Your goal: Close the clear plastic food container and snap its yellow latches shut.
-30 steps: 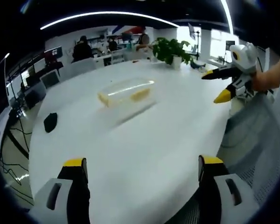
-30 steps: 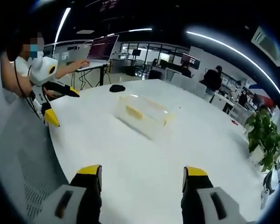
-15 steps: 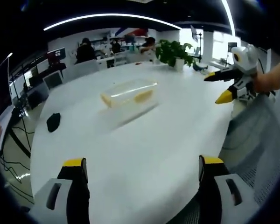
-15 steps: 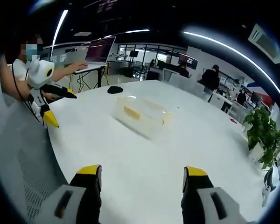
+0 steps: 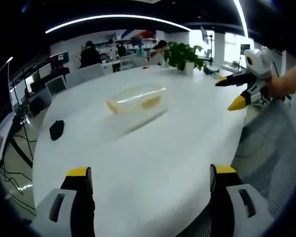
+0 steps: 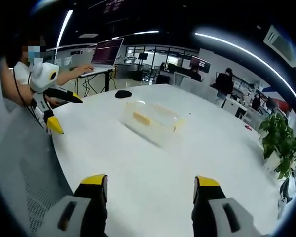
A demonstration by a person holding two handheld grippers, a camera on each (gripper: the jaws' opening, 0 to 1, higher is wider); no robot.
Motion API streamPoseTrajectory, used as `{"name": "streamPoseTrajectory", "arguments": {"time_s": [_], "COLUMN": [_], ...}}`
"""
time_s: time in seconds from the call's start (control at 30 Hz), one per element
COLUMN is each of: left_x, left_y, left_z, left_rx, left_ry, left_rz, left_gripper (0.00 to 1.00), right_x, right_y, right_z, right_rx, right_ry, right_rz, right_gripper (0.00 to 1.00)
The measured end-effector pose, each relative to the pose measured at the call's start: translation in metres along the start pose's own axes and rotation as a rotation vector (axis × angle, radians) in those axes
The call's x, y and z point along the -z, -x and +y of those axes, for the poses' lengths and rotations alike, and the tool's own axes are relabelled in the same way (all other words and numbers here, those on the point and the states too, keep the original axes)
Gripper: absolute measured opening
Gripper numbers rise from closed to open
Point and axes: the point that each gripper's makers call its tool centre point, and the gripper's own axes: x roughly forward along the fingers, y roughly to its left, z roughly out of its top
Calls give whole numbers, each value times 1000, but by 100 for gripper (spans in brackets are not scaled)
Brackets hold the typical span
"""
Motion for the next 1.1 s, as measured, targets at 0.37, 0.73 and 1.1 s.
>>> {"name": "streamPoseTrajectory", "arguments": {"time_s": [0.37,0.73,1.1], "left_x": [1,1,1], "left_y": [0,0,0], "left_z": [-1,0,1], "left_rx": [3,0,-5], "left_ry": [-9,-7,-5], "left_rz": [5,6,6], "left_gripper": [97,96,96], "right_x": [3,5,4], "right_y": [-1,-2,-2], "right_z": [3,4,6], "right_rx": [-10,-15,-21], "right_ry": [3,15,17], "right_rz": [14,21,20], "right_gripper": [71,71,70]}}
